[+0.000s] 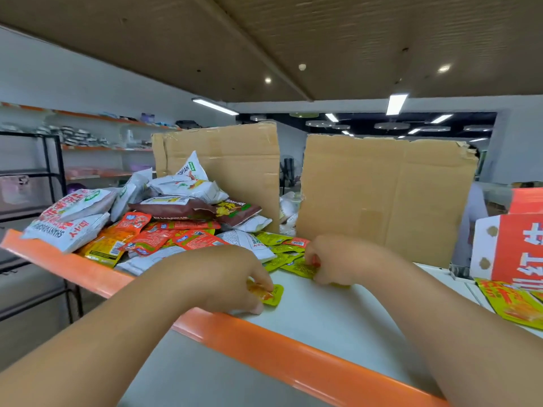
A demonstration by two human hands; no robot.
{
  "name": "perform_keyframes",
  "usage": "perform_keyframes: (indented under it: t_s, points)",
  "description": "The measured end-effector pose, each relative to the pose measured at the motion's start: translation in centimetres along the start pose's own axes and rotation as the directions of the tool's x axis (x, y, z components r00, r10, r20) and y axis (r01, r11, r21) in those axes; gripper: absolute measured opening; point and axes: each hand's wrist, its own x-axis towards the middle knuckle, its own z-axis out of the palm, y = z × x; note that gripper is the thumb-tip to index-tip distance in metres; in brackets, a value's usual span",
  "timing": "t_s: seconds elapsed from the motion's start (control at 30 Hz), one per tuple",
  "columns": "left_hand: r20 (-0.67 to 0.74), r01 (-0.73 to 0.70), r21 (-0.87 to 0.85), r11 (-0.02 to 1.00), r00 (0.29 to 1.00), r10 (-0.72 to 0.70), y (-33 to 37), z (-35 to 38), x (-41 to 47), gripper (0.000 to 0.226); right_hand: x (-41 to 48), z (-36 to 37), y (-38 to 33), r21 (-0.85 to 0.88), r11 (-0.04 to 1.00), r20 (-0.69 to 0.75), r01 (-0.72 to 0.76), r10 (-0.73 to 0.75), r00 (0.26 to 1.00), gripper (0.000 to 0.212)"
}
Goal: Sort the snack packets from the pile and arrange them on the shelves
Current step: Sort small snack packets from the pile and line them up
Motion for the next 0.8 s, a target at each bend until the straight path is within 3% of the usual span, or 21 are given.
perform_keyframes:
  t_s: [0.1, 0.23, 0.37, 0.43, 0.57, 0.67, 0.73, 0.8]
  points:
    - [-0.135, -0.152, 0.010, 0.988, 0.979, 0.152, 1.5, 2.1, 1.6, 0.039, 0.0, -0.1, 0.3, -0.002, 1.000, -0.034, -0.015, 0.015, 0.999, 0.016]
    - [-0.292, -0.290, -0.181, 0.940, 0.928, 0.230, 1.6, 4.5, 3.2, 0.032, -0.1, -0.4, 0.7, -0.021, 0.999, -0.117, -0.030, 0.028, 0.993, 0.011]
    - [-0.416, -0.371, -0.462, 0.805, 0.893, 0.173, 1.4, 5.3, 2.6, 0.041, -0.1, -1.2, 1.9, 0.201, 0.979, -0.224, -0.018, 0.064, 0.973, 0.015]
    - [-0.448, -0.391, -0.522, 0.758, 0.882, 0.146, 1.2, 5.4, 2.2, 0.039, -0.1, -1.3, 2.5, 0.368, 0.930, -0.238, -0.010, 0.105, 0.966, 0.017]
    - [-0.438, -0.281, -0.513, 0.811, 0.898, 0.034, 1.7, 5.6, 2.2, 0.023, -0.8, -1.0, 2.9, 0.709, 0.705, -0.148, -0.017, 0.173, 0.974, 0.024]
    - [-0.553, -0.113, -0.381, 0.918, 0.823, -0.128, 2.1, 6.1, 2.6, 0.016, -1.1, -0.9, 3.0, 0.820, 0.566, -0.042, -0.086, 0.209, 0.977, 0.026]
    - [-0.564, -0.054, -0.334, 0.941, 0.811, -0.154, 2.3, 6.3, 2.8, 0.025, -1.3, -0.8, 3.1, 0.776, 0.612, 0.030, -0.152, 0.205, 0.978, 0.021]
    - [-0.523, -0.021, -0.325, 0.945, 0.837, -0.161, 2.3, 6.4, 2.9, 0.035, -1.3, -0.5, 3.4, 0.577, 0.790, 0.102, -0.207, 0.182, 0.978, 0.011]
